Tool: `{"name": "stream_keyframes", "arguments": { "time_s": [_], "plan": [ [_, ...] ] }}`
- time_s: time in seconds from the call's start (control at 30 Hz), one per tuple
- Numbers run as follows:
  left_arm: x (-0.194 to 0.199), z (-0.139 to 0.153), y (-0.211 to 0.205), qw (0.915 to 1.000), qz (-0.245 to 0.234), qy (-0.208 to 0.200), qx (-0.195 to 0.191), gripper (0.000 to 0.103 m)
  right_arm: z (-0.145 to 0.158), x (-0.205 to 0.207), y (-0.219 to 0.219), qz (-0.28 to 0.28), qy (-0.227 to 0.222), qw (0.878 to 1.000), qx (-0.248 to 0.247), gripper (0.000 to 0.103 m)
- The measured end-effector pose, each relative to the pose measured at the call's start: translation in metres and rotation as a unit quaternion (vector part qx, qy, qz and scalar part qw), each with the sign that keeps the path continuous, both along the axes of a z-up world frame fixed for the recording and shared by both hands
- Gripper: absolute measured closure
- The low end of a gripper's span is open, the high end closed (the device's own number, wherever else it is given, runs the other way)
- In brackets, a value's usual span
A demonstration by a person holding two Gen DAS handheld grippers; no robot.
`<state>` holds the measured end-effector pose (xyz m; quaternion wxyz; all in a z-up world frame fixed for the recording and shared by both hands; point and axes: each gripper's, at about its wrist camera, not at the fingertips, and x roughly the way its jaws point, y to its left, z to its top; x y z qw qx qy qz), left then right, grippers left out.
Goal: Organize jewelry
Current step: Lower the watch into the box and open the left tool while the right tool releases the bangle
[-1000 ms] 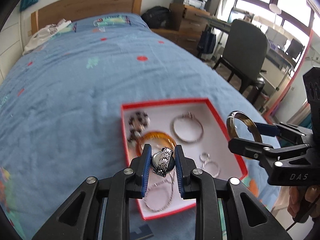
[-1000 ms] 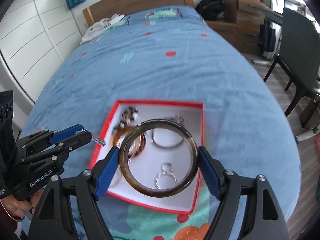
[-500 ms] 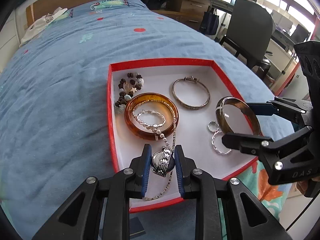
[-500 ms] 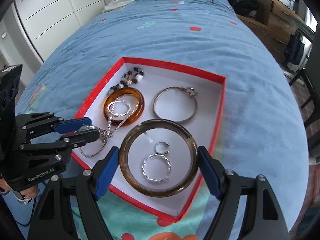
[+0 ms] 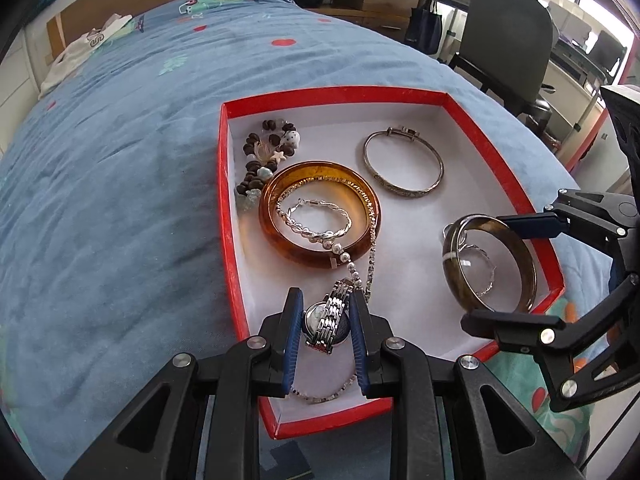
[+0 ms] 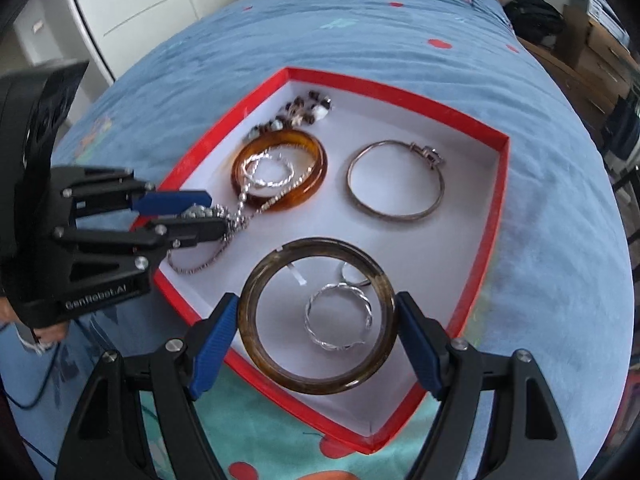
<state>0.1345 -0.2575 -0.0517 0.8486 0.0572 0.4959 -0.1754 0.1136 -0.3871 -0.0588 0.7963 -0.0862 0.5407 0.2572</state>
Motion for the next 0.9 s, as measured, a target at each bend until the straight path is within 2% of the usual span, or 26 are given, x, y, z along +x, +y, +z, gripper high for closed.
{"name": "stream_keyframes", "arguments": {
  "time_s": [0.13,0.63,0.83,0.9],
  "plan": [
    [0.0,-0.002,-0.003,1.0,-0.002,-0.002,0.007,0.079,-0.004,-0.003,0.003,0.011,-0.004,1.0,-0.016,0.026],
    [0.001,-0.002,-0.004,1.0,-0.005,0.0,0.007,0.078,0.002,-0.002,0.001,0.011,0.012,1.0,-0.006,0.026],
    [-0.001,0.0,-0.003,1.0,-0.006,-0.001,0.007,0.071,0.011,-0.009,-0.002,0.001,0.007,1.0,-0.001,0.026],
    [-0.003,0.002,-0.003,1.0,-0.006,-0.002,0.006,0.063,0.015,-0.012,-0.005,-0.004,0.004,1.0,-0.002,0.026]
  ]
}}
